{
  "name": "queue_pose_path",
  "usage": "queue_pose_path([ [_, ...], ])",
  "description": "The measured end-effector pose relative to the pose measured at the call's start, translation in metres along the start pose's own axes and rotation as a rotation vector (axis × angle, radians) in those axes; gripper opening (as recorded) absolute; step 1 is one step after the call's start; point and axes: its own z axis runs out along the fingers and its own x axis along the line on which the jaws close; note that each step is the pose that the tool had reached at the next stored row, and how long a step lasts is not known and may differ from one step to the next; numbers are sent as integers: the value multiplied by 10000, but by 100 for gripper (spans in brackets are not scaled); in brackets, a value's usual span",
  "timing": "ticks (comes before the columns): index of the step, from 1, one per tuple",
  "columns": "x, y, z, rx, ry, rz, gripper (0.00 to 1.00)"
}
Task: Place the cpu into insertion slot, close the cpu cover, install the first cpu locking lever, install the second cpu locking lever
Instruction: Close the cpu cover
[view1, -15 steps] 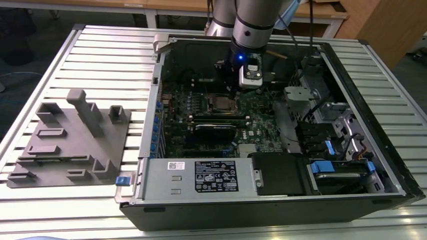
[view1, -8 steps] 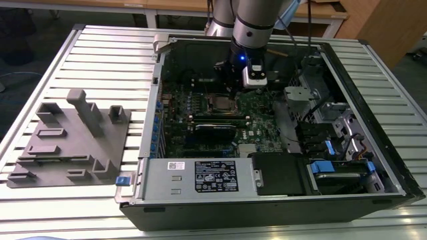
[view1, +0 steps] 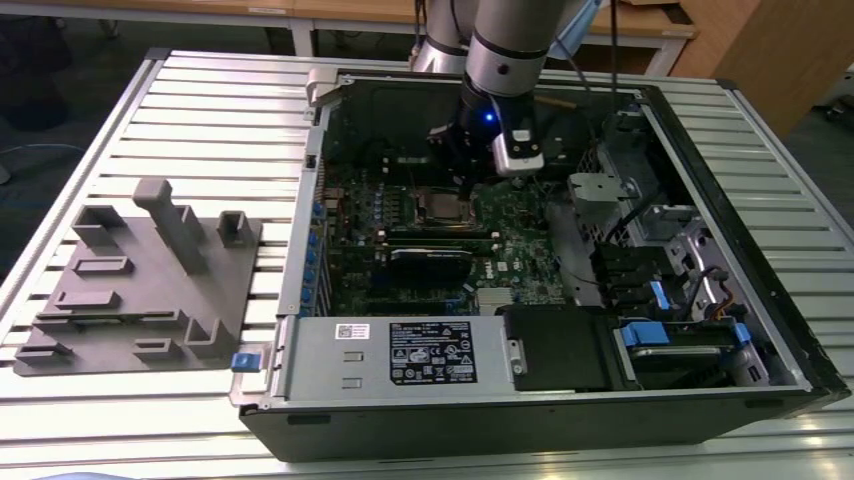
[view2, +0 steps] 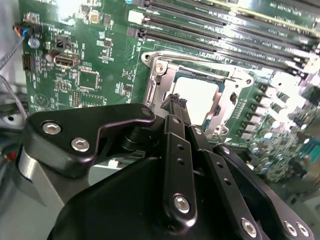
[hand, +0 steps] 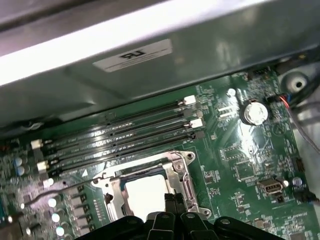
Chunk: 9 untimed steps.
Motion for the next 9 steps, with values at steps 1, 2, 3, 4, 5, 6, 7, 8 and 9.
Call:
queue_pose_path([
  [1,0,0,0,10,-1,-168,11],
  [2,0,0,0,18,-2,-334,11],
  [3,0,0,1,26,-3,-501,11],
  [4,0,0,1,34,-4,-656,11],
  [5,0,0,1,43,-5,-823,11],
  [6,0,0,1,51,-6,-977,11],
  [7,0,0,2,59,-7,-1134,11],
  [8,0,0,2,66,-8,-1286,11],
  [9,0,0,3,74,-10,-1444,11],
])
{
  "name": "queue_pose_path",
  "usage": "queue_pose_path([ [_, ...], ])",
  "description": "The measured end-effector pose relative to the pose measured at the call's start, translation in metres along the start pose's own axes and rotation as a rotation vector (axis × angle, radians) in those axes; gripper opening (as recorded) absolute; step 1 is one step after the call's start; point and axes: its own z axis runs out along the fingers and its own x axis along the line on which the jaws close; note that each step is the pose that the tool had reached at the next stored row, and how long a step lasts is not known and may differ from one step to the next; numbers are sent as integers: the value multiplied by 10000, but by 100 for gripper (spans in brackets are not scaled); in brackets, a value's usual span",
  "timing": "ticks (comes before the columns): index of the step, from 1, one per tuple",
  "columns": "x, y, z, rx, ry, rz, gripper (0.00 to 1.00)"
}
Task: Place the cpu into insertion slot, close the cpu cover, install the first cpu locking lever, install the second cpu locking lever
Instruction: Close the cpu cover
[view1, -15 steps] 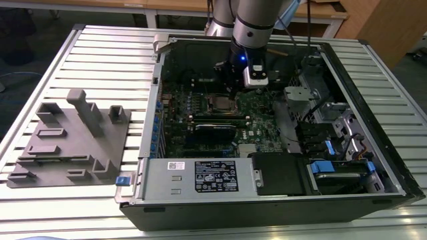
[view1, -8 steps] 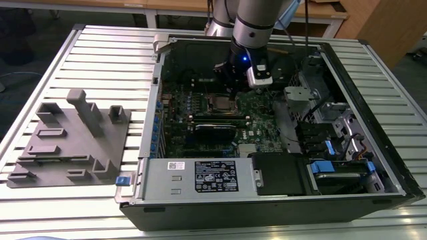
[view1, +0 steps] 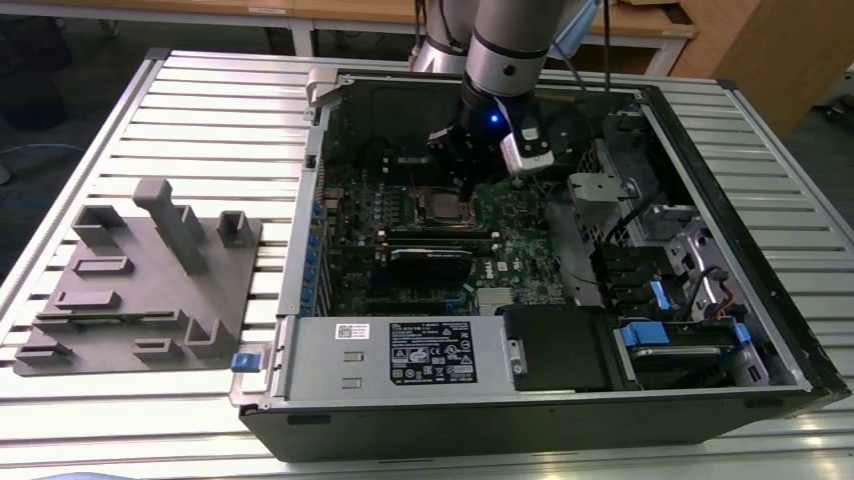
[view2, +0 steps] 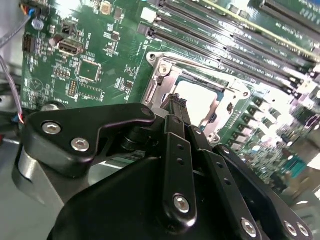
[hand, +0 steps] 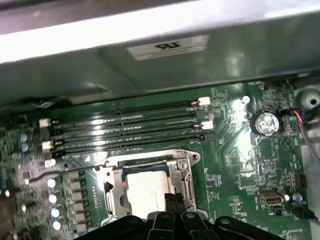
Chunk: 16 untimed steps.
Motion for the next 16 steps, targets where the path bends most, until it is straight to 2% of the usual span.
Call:
queue_pose_path([
  [11,0,0,7,83,-24,-1669,11],
  [13,0,-1,12,86,-82,-1810,11],
  [16,7,-3,21,85,-276,-1892,11],
])
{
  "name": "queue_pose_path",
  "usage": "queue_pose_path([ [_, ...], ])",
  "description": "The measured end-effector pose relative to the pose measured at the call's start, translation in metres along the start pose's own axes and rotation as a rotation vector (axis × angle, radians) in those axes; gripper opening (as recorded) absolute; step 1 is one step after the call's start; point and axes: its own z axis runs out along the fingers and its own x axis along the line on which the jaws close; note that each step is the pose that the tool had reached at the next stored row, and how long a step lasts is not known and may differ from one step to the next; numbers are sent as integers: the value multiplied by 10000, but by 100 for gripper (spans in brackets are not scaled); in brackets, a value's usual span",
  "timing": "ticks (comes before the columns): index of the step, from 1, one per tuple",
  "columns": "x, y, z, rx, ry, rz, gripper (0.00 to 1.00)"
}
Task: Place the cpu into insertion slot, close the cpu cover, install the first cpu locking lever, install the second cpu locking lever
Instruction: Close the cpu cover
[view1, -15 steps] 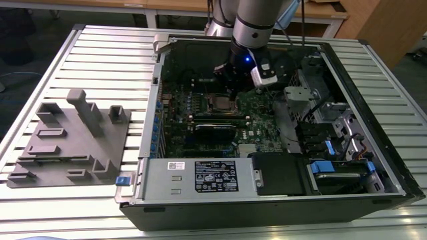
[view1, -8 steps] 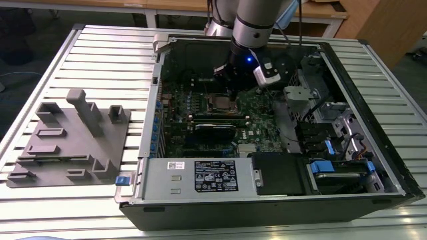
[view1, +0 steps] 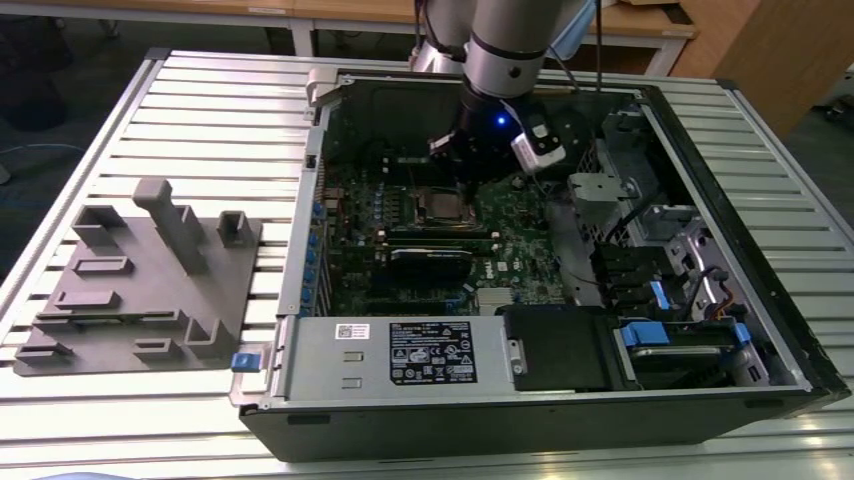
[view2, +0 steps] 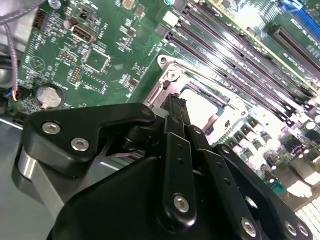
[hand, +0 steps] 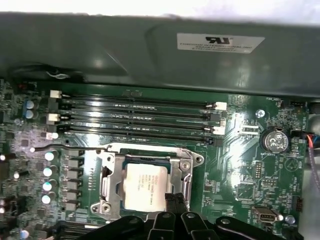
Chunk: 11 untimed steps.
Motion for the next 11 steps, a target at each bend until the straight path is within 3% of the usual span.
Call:
queue_pose_path([
  [3,21,1,10,14,-249,-21,11],
  [4,23,1,14,14,-284,-20,11],
  [11,32,1,36,15,-282,393,11],
])
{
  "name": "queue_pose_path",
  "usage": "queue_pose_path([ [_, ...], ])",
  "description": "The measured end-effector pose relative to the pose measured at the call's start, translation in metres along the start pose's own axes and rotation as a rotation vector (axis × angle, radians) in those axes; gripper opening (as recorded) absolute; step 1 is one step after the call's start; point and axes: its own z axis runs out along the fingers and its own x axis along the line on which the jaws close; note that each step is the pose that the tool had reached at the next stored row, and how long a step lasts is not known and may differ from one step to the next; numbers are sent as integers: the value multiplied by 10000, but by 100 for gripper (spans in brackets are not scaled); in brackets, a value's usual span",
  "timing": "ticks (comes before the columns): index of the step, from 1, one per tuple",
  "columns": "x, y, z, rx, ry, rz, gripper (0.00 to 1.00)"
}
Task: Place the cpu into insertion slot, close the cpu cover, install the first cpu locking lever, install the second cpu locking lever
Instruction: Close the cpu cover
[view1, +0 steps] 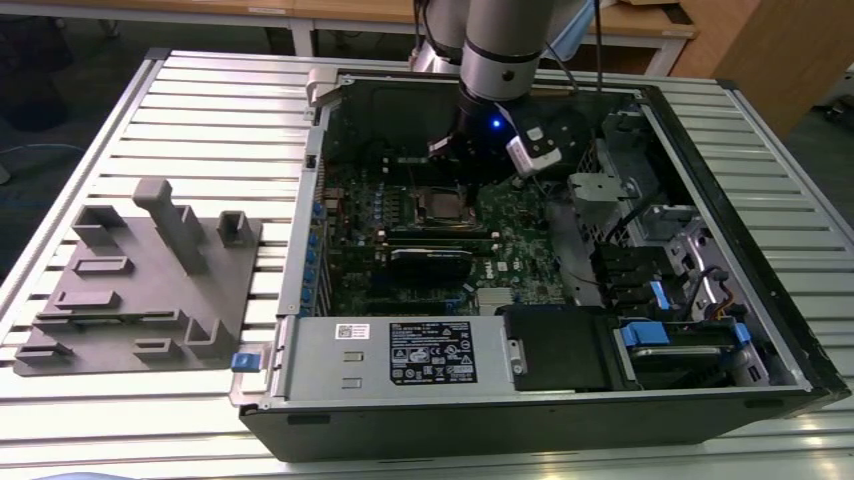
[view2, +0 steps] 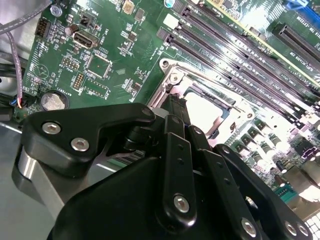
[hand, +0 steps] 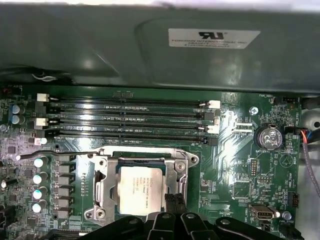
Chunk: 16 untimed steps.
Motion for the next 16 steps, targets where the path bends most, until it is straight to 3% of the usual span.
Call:
queue_pose_path([
  [12,1,1,3,-2,-1,18,11],
  [16,35,2,13,-3,-1,17,11],
])
